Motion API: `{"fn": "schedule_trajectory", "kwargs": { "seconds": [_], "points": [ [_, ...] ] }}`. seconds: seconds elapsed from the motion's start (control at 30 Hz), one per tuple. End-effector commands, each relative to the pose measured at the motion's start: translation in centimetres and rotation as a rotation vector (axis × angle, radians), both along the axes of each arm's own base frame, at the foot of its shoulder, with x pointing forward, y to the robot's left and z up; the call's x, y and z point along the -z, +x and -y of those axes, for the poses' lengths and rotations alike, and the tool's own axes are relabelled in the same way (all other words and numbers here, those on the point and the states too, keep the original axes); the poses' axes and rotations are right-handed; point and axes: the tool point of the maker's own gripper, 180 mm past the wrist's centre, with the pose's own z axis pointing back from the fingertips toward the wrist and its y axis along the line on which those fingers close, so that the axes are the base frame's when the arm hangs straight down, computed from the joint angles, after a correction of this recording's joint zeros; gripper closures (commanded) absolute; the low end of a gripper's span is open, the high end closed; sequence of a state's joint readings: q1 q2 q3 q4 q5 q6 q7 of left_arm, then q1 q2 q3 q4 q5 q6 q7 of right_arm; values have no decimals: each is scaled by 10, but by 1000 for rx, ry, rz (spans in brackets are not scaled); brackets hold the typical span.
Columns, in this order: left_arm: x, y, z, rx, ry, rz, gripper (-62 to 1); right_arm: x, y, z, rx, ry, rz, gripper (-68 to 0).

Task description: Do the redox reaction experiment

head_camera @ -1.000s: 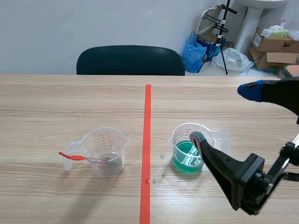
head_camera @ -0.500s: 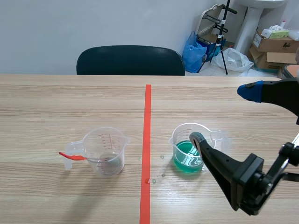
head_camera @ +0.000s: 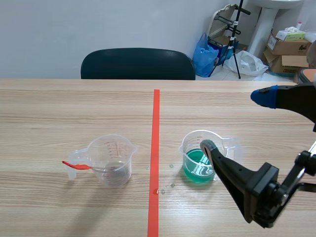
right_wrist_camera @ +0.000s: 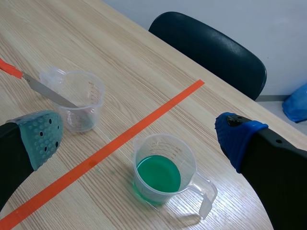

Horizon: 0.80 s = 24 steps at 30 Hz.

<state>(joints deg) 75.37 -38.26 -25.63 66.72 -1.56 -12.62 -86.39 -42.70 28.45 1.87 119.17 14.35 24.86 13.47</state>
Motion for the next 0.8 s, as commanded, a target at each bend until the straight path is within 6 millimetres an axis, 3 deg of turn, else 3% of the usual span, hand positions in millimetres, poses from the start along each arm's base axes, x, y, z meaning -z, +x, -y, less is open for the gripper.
{"fn": "schedule_trajectory", "kwargs": {
  "seconds": [0.0, 0.77],
  "points": [
    [-8, 0, 1, 1, -24, 35, -623, -10, 2, -2, -16, 9, 34, -679],
    [-8, 0, 1, 1, -24, 36, -623, -17, 2, -4, -24, 38, 65, -679]
  ]
}}
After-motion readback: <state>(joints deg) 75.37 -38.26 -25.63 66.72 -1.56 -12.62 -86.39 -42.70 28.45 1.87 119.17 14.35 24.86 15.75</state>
